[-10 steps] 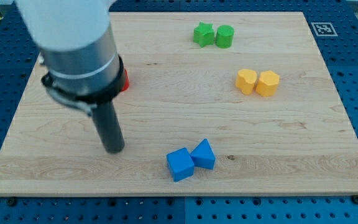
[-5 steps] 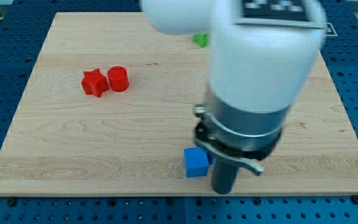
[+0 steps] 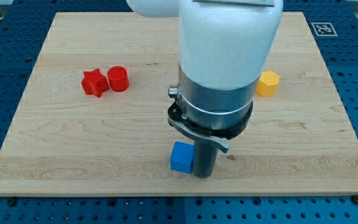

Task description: Push the blue cube towards the center

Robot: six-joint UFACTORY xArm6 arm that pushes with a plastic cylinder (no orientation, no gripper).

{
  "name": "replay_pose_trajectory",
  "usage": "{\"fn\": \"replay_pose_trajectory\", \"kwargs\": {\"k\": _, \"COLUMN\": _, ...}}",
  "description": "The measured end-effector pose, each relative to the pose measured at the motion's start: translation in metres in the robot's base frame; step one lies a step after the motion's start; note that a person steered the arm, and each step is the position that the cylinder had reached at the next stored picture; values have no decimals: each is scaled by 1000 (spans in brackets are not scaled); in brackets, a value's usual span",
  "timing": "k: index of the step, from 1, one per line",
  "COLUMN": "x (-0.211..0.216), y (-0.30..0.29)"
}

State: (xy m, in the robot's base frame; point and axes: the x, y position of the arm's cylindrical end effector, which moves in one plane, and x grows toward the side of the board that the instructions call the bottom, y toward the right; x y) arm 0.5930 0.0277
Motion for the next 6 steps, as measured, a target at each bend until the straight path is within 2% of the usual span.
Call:
{"fn": "replay_pose_trajectory", "kwargs": {"k": 2, "x": 21, "y": -21}}
{"fn": "replay_pose_trajectory", "kwargs": {"k": 6, "x": 6, "y": -43}}
